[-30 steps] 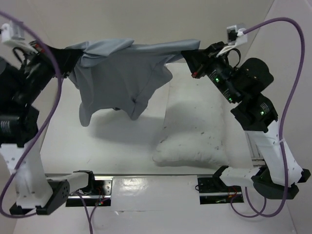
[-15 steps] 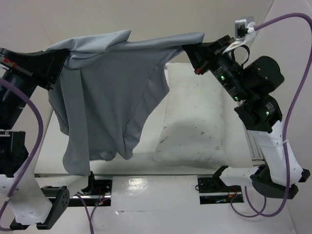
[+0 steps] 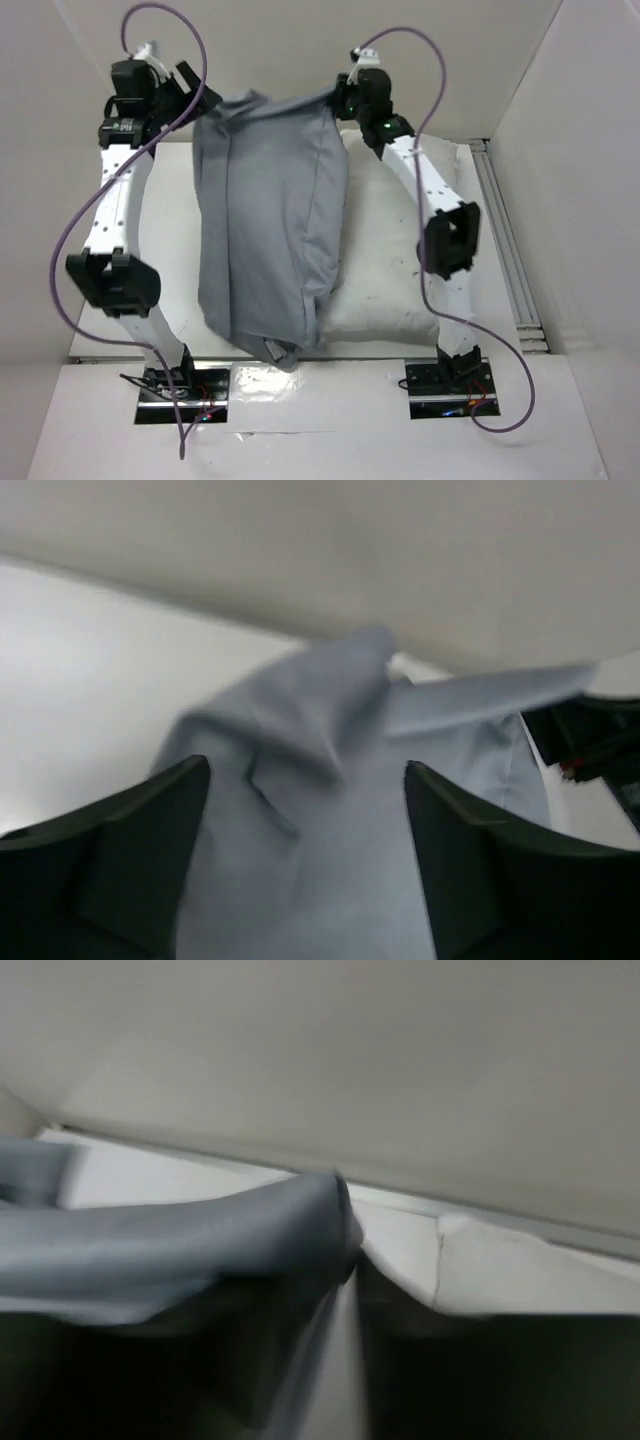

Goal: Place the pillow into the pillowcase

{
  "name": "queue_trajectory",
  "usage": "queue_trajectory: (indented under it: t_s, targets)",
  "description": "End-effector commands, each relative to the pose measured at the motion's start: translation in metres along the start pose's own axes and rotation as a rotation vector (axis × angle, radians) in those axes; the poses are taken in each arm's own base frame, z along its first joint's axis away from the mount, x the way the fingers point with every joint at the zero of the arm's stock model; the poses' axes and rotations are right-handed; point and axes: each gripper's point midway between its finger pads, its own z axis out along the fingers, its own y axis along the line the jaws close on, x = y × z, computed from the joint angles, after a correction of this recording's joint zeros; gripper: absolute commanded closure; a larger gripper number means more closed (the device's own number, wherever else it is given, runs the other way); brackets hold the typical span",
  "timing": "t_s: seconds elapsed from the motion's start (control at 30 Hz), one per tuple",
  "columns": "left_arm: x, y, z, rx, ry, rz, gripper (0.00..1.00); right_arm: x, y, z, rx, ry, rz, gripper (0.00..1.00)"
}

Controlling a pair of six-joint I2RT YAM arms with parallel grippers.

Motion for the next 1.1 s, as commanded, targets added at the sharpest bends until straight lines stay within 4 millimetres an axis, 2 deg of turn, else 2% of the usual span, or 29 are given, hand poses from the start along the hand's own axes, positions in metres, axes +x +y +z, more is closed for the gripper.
queue_trajectory:
  t_s: [0.0, 0.07, 0.1, 0.13, 0.17, 0.2, 0.23, 0.27, 0.3, 0.33, 0.37, 0.4, 0.43, 0.47, 0.5, 0.53, 0.57, 0.6, 0.63, 0.67, 0.7, 0.73, 0.77, 0.8, 0.83, 0.87, 0.93, 1.0, 1.07]
  targets:
    - [-0.014, 0.031, 0.018, -0.072, -0.002, 0.022, 0.04, 0.009, -0.014, 0.028, -0.007, 0.045, 0.013, 0.28]
    - [-0.001, 0.036, 0.018, -0.097, 0.071, 0.012, 0.00, 0.024, -0.019, 0.026, 0.020, 0.109, 0.022, 0.13]
    - [0.004, 0.039, 0.020, -0.104, 0.084, 0.007, 0.00, 0.030, -0.024, 0.019, 0.046, 0.132, 0.021, 0.08]
    - [0.002, 0.033, 0.007, -0.098, 0.074, 0.023, 0.00, 0.032, -0.019, 0.011, 0.047, 0.135, 0.018, 0.08]
    - [0.022, 0.047, 0.005, -0.131, 0.121, 0.018, 0.00, 0.085, -0.030, 0.003, 0.072, 0.245, 0.016, 0.06]
    - [0.027, 0.047, -0.002, -0.134, 0.125, 0.016, 0.02, 0.041, -0.014, -0.022, 0.037, 0.140, 0.016, 0.06]
    - [0.035, 0.048, -0.010, -0.140, 0.138, 0.012, 0.04, 0.043, -0.012, -0.034, 0.026, 0.144, 0.026, 0.05]
    - [0.055, 0.053, -0.027, -0.157, 0.174, 0.014, 0.08, 0.048, -0.005, -0.046, 0.009, 0.163, 0.024, 0.05]
    - [0.069, 0.050, -0.034, -0.140, 0.199, 0.025, 0.21, 0.056, -0.009, -0.069, 0.032, 0.210, 0.033, 0.05]
    - [0.085, 0.048, -0.044, -0.131, 0.229, 0.020, 0.32, 0.064, 0.000, -0.082, 0.021, 0.245, 0.028, 0.05]
    - [0.125, 0.059, -0.049, -0.139, 0.321, 0.007, 0.44, 0.074, 0.013, -0.094, -0.003, 0.282, 0.031, 0.08]
    - [0.134, 0.046, -0.067, -0.113, 0.320, 0.022, 0.59, 0.090, 0.022, -0.119, -0.039, 0.342, 0.031, 0.11]
    - [0.154, 0.044, -0.076, -0.107, 0.367, 0.015, 0.60, 0.100, 0.035, -0.133, -0.076, 0.366, 0.025, 0.14]
    - [0.175, 0.048, -0.085, -0.115, 0.411, 0.008, 0.60, 0.109, 0.045, -0.145, -0.094, 0.385, 0.028, 0.16]
    - [0.214, 0.064, -0.096, -0.151, 0.502, -0.018, 0.60, 0.142, 0.065, -0.164, -0.131, 0.463, 0.013, 0.16]
    - [0.224, 0.065, -0.110, -0.167, 0.505, -0.027, 0.51, 0.145, 0.080, -0.183, -0.161, 0.482, 0.010, 0.12]
    - [0.236, 0.074, -0.117, -0.206, 0.516, -0.049, 0.45, 0.158, 0.091, -0.194, -0.184, 0.525, 0.013, 0.09]
    - [0.264, 0.094, -0.128, -0.294, 0.557, -0.098, 0.40, 0.180, 0.116, -0.210, -0.226, 0.587, 0.011, 0.04]
    - [0.266, 0.107, -0.134, -0.338, 0.541, -0.133, 0.37, 0.191, 0.128, -0.223, -0.245, 0.634, 0.001, 0.02]
    - [0.265, 0.110, -0.142, -0.348, 0.518, -0.154, 0.33, 0.203, 0.136, -0.232, -0.243, 0.660, -0.017, 0.00]
    - [0.275, 0.123, -0.149, -0.407, 0.525, -0.194, 0.24, 0.220, 0.157, -0.246, -0.259, 0.701, -0.038, 0.00]
    - [0.277, 0.132, -0.155, -0.439, 0.524, -0.207, 0.17, 0.231, 0.161, -0.250, -0.243, 0.726, -0.054, 0.00]
    - [0.277, 0.144, -0.160, -0.490, 0.506, -0.234, 0.07, 0.254, 0.157, -0.255, -0.191, 0.786, -0.094, 0.00]
    - [0.280, 0.152, -0.163, -0.524, 0.506, -0.237, 0.00, 0.267, 0.154, -0.260, -0.158, 0.822, -0.116, 0.00]
    - [0.283, 0.163, -0.163, -0.556, 0.502, -0.228, 0.00, 0.277, 0.160, -0.265, -0.141, 0.845, -0.132, 0.00]
    - [0.289, 0.168, -0.168, -0.583, 0.536, -0.246, 0.00, 0.292, 0.145, -0.265, -0.062, 0.886, -0.171, 0.00]
    - [0.305, 0.180, -0.171, -0.646, 0.584, -0.265, 0.00, 0.310, 0.139, -0.268, -0.016, 0.921, -0.190, 0.00]
    - [0.307, 0.192, -0.173, -0.708, 0.577, -0.306, 0.03, 0.329, 0.120, -0.274, 0.069, 0.972, -0.227, 0.00]
    - [0.318, 0.190, -0.168, -0.655, 0.607, -0.365, 0.07, 0.335, 0.105, -0.274, 0.142, 0.966, -0.212, 0.00]
